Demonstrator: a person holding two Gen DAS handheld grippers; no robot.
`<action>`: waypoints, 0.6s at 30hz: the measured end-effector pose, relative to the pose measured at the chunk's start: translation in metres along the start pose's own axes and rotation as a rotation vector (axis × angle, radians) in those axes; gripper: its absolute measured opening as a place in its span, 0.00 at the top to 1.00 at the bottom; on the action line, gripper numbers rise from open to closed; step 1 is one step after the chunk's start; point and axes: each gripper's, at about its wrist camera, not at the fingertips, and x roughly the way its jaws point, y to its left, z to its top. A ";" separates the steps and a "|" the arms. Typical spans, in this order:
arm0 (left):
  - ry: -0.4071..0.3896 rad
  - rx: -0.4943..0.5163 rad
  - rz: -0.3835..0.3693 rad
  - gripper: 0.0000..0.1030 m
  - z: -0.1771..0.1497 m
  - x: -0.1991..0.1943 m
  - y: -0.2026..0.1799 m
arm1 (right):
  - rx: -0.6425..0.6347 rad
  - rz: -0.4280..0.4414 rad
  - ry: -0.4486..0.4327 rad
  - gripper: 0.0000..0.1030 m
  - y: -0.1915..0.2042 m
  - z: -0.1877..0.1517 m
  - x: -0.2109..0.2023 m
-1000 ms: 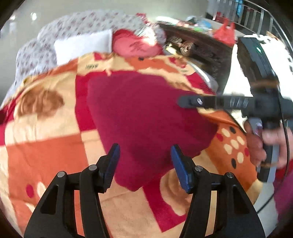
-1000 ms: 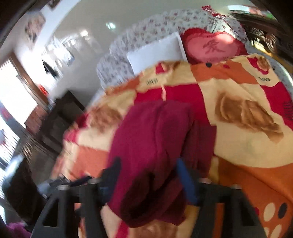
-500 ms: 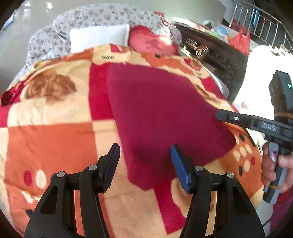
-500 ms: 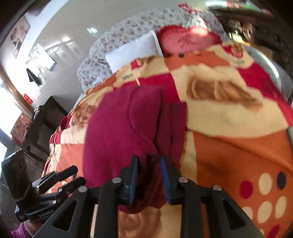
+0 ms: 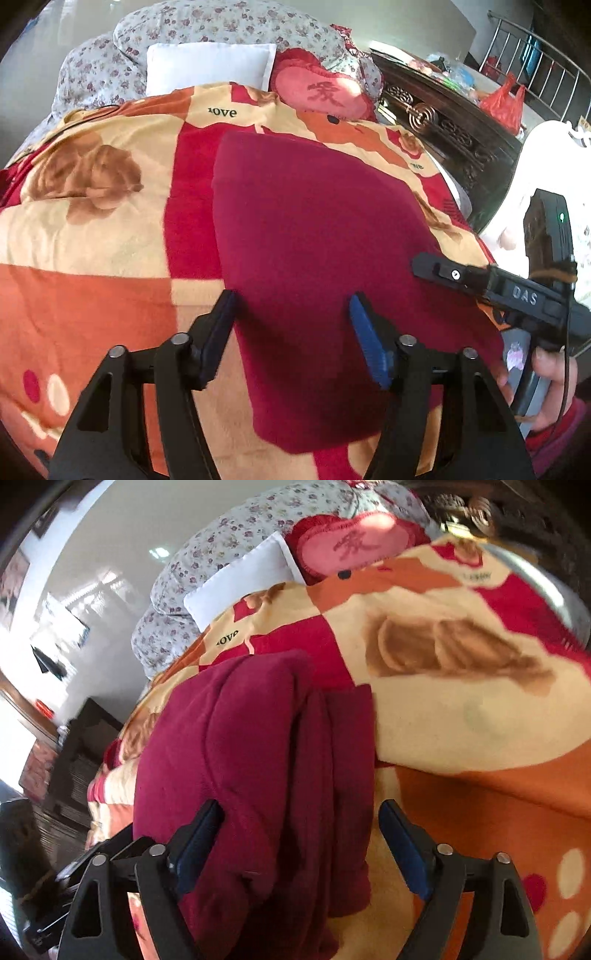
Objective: Fold small clothes
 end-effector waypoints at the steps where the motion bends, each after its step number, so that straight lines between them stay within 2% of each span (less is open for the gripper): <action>1: 0.001 -0.007 -0.004 0.33 0.000 0.003 0.001 | -0.003 0.014 0.004 0.13 -0.002 0.000 0.002; 11: 0.029 -0.067 -0.056 0.21 0.005 0.027 0.010 | 0.003 0.129 0.043 0.13 -0.005 0.003 0.023; 12: 0.037 -0.079 -0.071 0.21 0.005 0.030 0.012 | 0.000 0.140 0.038 0.18 -0.004 0.003 0.024; 13: 0.044 -0.089 -0.082 0.21 0.005 0.032 0.013 | -0.008 0.149 0.028 0.29 -0.002 0.002 0.023; 14: 0.051 -0.098 -0.096 0.22 0.006 0.033 0.014 | -0.022 0.140 0.016 0.32 0.000 0.001 0.021; 16: 0.051 -0.098 -0.112 0.30 0.007 0.029 0.014 | -0.109 0.093 -0.015 0.47 0.016 -0.001 0.011; 18: 0.045 -0.095 -0.119 0.40 0.007 0.021 0.013 | -0.155 0.063 -0.026 0.53 0.028 -0.003 0.002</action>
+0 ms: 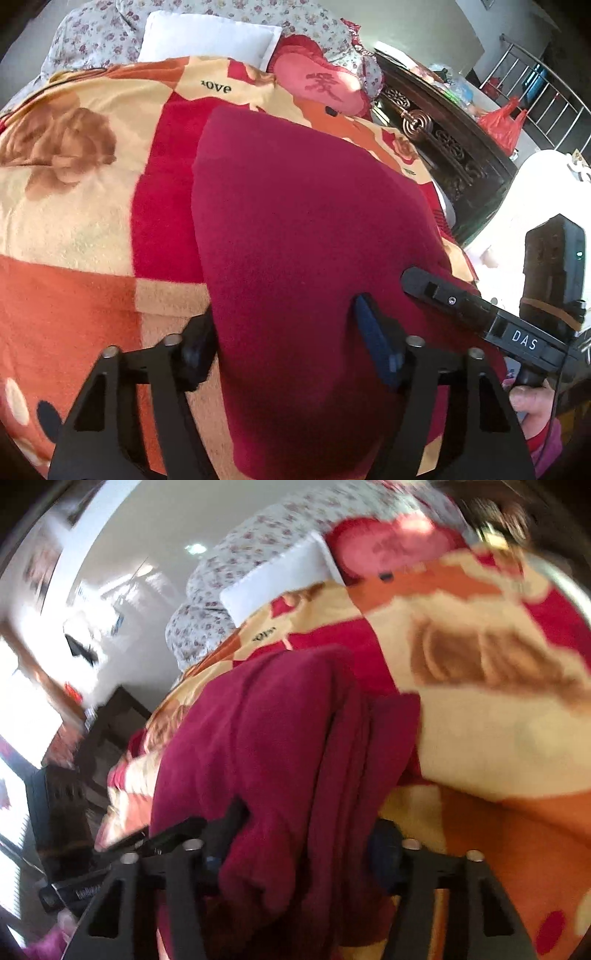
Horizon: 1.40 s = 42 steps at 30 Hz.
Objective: Fold small clothes
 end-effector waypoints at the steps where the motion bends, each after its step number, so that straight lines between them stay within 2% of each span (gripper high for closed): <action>1: -0.001 -0.006 -0.006 0.42 -0.001 -0.004 0.000 | -0.009 -0.002 -0.004 0.55 0.005 0.000 -0.005; 3: 0.000 -0.026 -0.023 0.48 -0.003 -0.018 0.002 | -0.018 0.002 -0.011 0.56 0.013 0.001 -0.014; 8: -0.010 0.001 0.004 0.48 -0.020 -0.060 0.000 | -0.058 0.047 -0.005 0.57 0.045 -0.018 -0.037; 12: 0.004 0.020 0.052 0.48 -0.053 -0.098 0.008 | -0.055 0.095 0.020 0.57 0.071 -0.051 -0.047; 16: 0.033 0.006 0.101 0.48 -0.090 -0.118 0.019 | -0.046 0.126 0.066 0.57 0.089 -0.092 -0.047; 18: 0.063 0.018 0.141 0.48 -0.111 -0.119 0.022 | -0.047 0.120 0.105 0.57 0.093 -0.111 -0.040; 21: 0.081 0.011 0.175 0.48 -0.134 -0.114 0.029 | -0.007 0.052 0.173 0.49 0.085 -0.135 -0.029; 23: 0.050 0.020 0.180 0.48 -0.137 -0.122 0.029 | 0.026 0.048 0.168 0.47 0.079 -0.138 -0.039; 26: 0.008 0.022 0.208 0.48 -0.132 -0.138 0.024 | 0.020 0.024 0.100 0.47 0.082 -0.127 -0.068; 29: -0.038 0.038 0.227 0.47 -0.126 -0.148 0.019 | -0.108 0.006 0.026 0.48 0.112 -0.113 -0.092; 31: -0.038 0.053 0.259 0.47 -0.125 -0.147 0.016 | -0.161 0.037 -0.011 0.52 0.132 -0.109 -0.096; 33: -0.017 0.055 0.268 0.47 -0.126 -0.139 0.015 | -0.207 0.056 0.006 0.56 0.148 -0.107 -0.086; 36: -0.010 0.072 0.301 0.47 -0.130 -0.129 0.012 | -0.276 -0.020 0.027 0.59 0.160 -0.111 -0.059; 38: -0.014 0.092 0.339 0.47 -0.133 -0.123 0.011 | -0.271 -0.067 0.057 0.60 0.154 -0.114 -0.041; 40: -0.010 0.093 0.345 0.47 -0.135 -0.120 0.013 | -0.218 -0.113 0.095 0.63 0.135 -0.118 -0.025; 42: -0.004 0.090 0.333 0.47 -0.136 -0.118 0.015 | -0.175 -0.110 0.118 0.63 0.117 -0.125 -0.018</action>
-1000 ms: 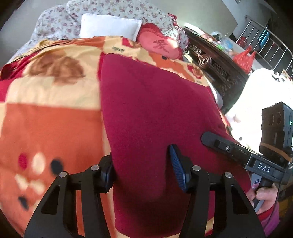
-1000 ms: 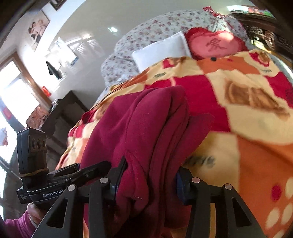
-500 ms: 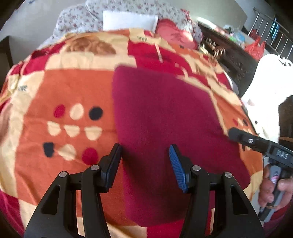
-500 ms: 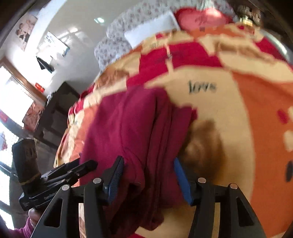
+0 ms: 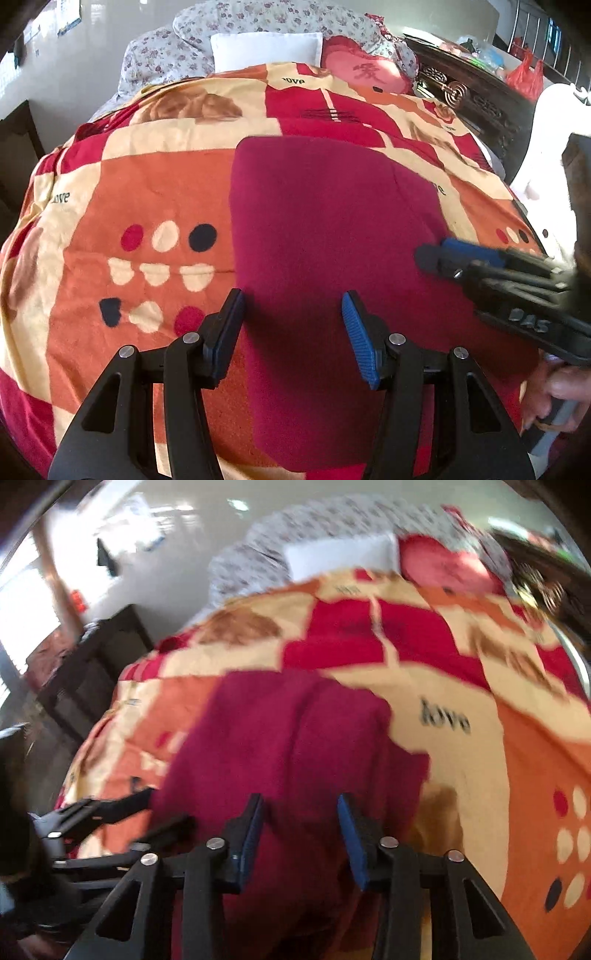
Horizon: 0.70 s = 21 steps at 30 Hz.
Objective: Fold small clothes
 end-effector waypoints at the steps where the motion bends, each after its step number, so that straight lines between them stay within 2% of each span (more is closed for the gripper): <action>1: 0.003 -0.001 -0.002 0.47 0.000 0.001 0.000 | 0.026 0.019 0.009 0.63 -0.008 -0.004 0.004; 4: 0.003 0.002 0.008 0.47 -0.002 0.003 -0.002 | 0.053 0.047 0.001 0.63 -0.014 -0.007 0.000; 14: -0.008 -0.009 0.021 0.46 -0.005 0.000 -0.001 | -0.095 0.015 -0.046 0.63 0.024 -0.030 -0.055; 19: -0.011 -0.007 0.023 0.46 -0.008 -0.001 -0.003 | -0.057 0.000 0.035 0.63 0.014 -0.050 -0.039; 21: -0.011 -0.002 0.027 0.46 -0.009 -0.002 -0.004 | -0.042 0.003 0.036 0.63 0.010 -0.057 -0.032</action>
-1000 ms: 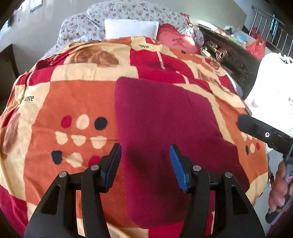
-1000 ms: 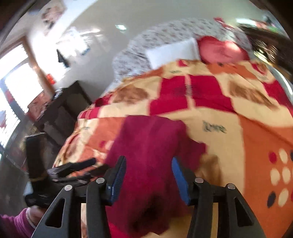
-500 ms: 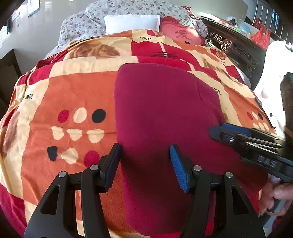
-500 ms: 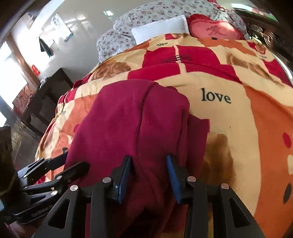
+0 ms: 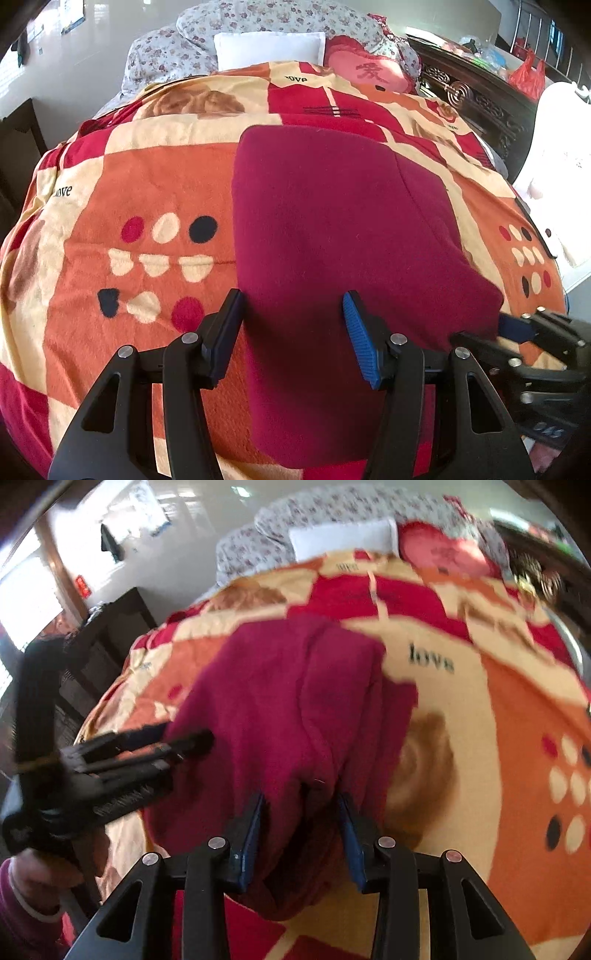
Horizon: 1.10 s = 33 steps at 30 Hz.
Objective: Fold small clothes
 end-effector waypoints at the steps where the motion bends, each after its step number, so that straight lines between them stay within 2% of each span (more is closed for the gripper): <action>1: -0.001 0.002 0.003 0.46 -0.001 0.000 -0.001 | -0.004 -0.003 -0.004 0.63 0.000 -0.003 0.003; 9: -0.006 0.000 0.008 0.46 -0.003 -0.005 -0.004 | -0.014 -0.011 -0.001 0.62 0.002 -0.004 -0.002; 14: -0.039 -0.006 0.014 0.46 -0.001 -0.018 -0.003 | -0.009 -0.044 -0.090 0.52 0.006 0.009 -0.035; 21: -0.063 -0.028 0.038 0.46 0.005 -0.031 -0.001 | 0.023 -0.074 -0.151 0.51 0.011 0.025 -0.050; 33: -0.063 -0.050 0.044 0.46 0.008 -0.040 0.007 | 0.033 -0.074 -0.152 0.51 0.015 0.034 -0.047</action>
